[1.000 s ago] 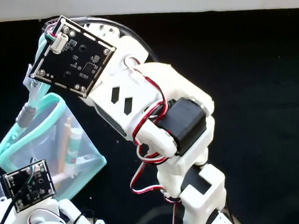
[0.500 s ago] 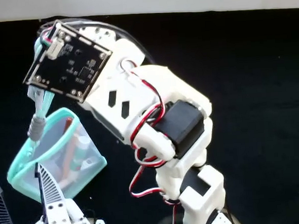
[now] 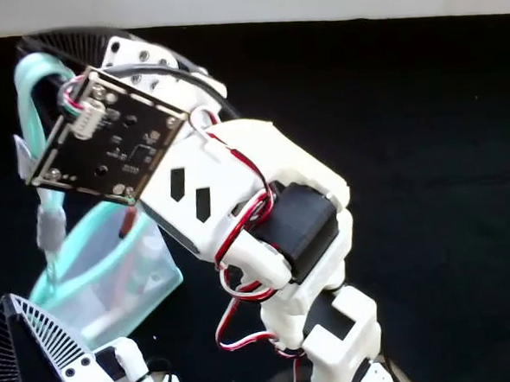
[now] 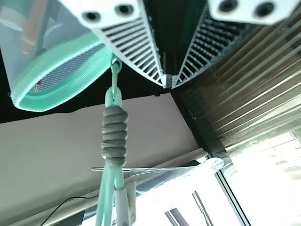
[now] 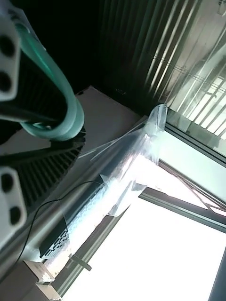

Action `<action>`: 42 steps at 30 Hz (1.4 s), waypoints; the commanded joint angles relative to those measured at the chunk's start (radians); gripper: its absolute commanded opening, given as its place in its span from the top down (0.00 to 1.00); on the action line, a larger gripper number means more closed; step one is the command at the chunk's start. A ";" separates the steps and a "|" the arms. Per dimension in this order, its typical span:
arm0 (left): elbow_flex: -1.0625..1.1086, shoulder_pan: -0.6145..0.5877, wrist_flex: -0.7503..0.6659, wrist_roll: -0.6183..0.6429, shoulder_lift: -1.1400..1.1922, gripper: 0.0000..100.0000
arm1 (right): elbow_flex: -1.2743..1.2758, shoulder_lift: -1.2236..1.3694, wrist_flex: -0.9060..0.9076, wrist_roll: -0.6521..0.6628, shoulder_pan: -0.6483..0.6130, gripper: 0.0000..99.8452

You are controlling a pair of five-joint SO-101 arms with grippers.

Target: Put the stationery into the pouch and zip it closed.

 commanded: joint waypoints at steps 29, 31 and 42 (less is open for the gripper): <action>0.512 0.846 0.080 -0.003 0.005 0.99 | -0.016 -0.038 -0.222 0.009 -0.007 0.99; 0.573 0.860 0.068 -0.003 0.005 0.99 | -0.016 -0.038 -0.222 0.009 -0.007 0.99; 0.768 0.863 -0.006 -0.009 0.005 0.99 | -0.016 -0.039 -0.312 0.012 -0.005 0.99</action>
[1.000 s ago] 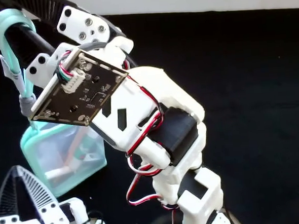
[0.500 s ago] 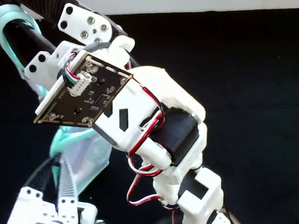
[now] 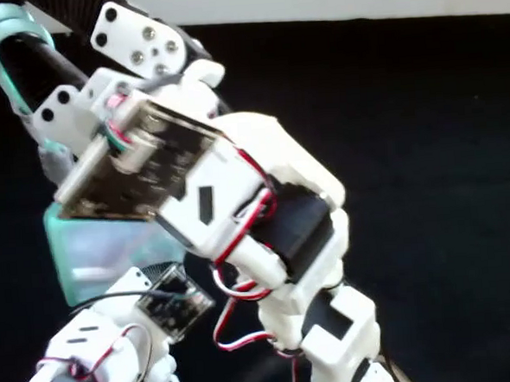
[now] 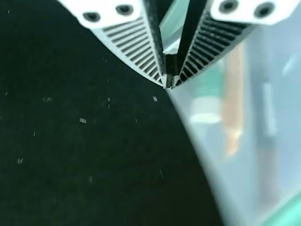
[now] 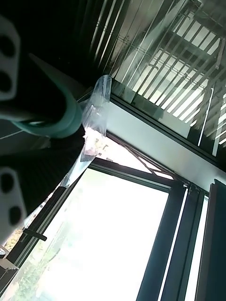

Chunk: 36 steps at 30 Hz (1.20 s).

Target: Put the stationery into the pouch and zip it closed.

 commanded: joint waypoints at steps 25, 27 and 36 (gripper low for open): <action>0.189 0.013 -0.239 -0.009 0.010 0.99 | -0.018 -0.048 -0.237 0.114 -0.048 0.99; 0.200 0.013 -0.265 -0.009 0.012 0.99 | -0.018 -0.048 -0.240 0.160 -0.053 0.99; 0.375 0.013 -0.439 -0.009 0.005 0.99 | 0.010 -0.131 -0.257 0.226 -0.045 0.99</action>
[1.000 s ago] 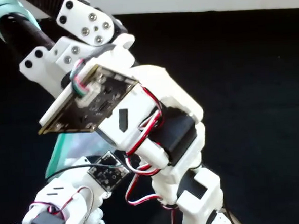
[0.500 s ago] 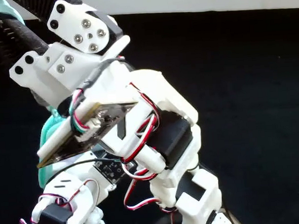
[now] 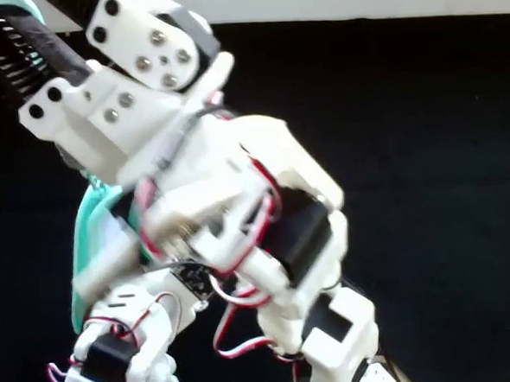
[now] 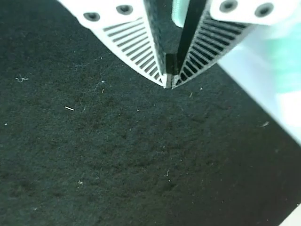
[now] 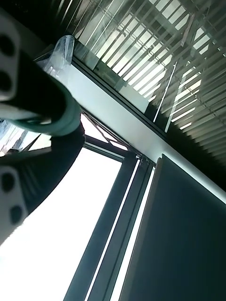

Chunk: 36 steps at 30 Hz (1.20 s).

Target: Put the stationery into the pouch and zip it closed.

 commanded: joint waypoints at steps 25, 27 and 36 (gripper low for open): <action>0.012 0.002 -0.046 -0.011 -0.002 0.99 | 0.424 -0.378 -0.036 0.149 0.297 0.99; 0.012 0.002 -0.044 -0.011 -0.002 0.99 | 0.424 -0.377 -0.021 0.149 0.298 0.99; 0.012 0.002 -0.044 -0.011 -0.002 0.99 | 0.427 -0.372 0.120 0.146 0.298 0.99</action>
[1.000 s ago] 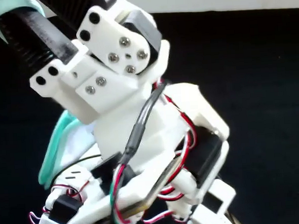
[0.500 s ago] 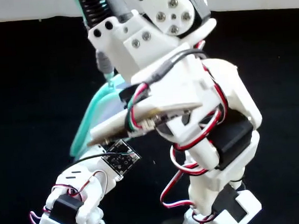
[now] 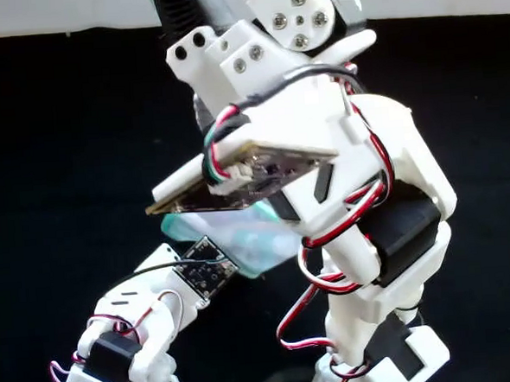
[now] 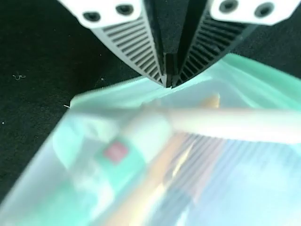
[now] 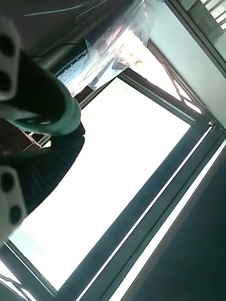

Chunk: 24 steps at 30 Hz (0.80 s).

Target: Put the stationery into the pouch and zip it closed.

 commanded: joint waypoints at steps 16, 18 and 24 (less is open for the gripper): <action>-0.015 -0.119 -0.018 -0.012 -0.005 0.99 | 0.148 -0.044 0.042 -0.133 0.030 0.99; -0.048 -0.137 -0.017 -0.012 -0.005 0.99 | 0.151 -0.044 0.042 -0.161 0.030 0.99; -0.282 -0.177 0.135 -0.012 -0.005 0.99 | 0.150 -0.044 0.042 -0.167 0.031 0.99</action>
